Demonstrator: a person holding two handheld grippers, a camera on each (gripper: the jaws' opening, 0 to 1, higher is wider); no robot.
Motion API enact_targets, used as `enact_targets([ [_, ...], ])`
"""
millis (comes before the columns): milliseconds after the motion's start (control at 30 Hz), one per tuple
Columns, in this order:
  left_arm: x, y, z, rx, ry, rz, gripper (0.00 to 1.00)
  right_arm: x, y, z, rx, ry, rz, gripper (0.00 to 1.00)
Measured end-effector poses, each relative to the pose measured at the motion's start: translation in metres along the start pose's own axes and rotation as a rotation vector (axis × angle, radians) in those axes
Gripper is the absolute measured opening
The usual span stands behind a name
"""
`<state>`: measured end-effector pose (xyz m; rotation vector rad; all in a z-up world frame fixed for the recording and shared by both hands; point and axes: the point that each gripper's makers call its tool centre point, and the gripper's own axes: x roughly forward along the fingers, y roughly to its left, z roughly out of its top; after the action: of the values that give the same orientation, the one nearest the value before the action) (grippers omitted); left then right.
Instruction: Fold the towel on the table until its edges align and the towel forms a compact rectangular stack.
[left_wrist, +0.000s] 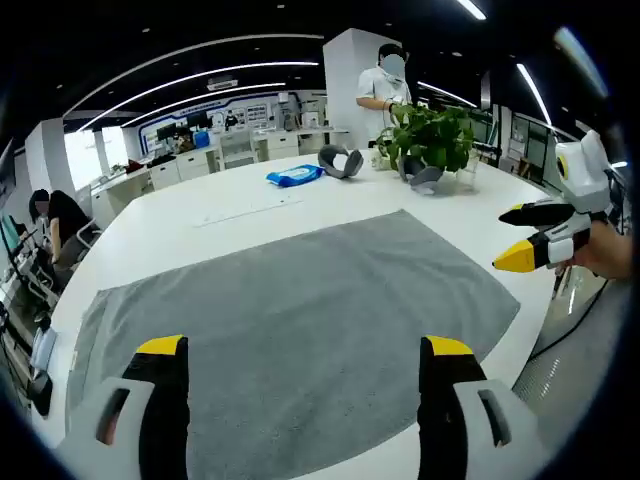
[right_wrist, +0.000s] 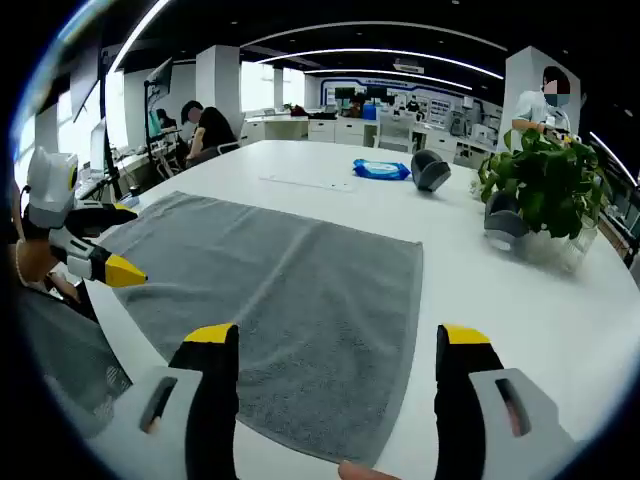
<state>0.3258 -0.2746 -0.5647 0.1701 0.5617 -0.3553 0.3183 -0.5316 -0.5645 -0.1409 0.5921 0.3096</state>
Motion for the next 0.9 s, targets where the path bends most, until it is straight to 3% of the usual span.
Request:
enact_targets([
  [900, 0.0005, -0.0013, -0.0032, -0.007, 0.014, -0.008, 0.99, -0.0018, -0.004, 0.0018, 0.023, -0.01, -0.009, 0.77],
])
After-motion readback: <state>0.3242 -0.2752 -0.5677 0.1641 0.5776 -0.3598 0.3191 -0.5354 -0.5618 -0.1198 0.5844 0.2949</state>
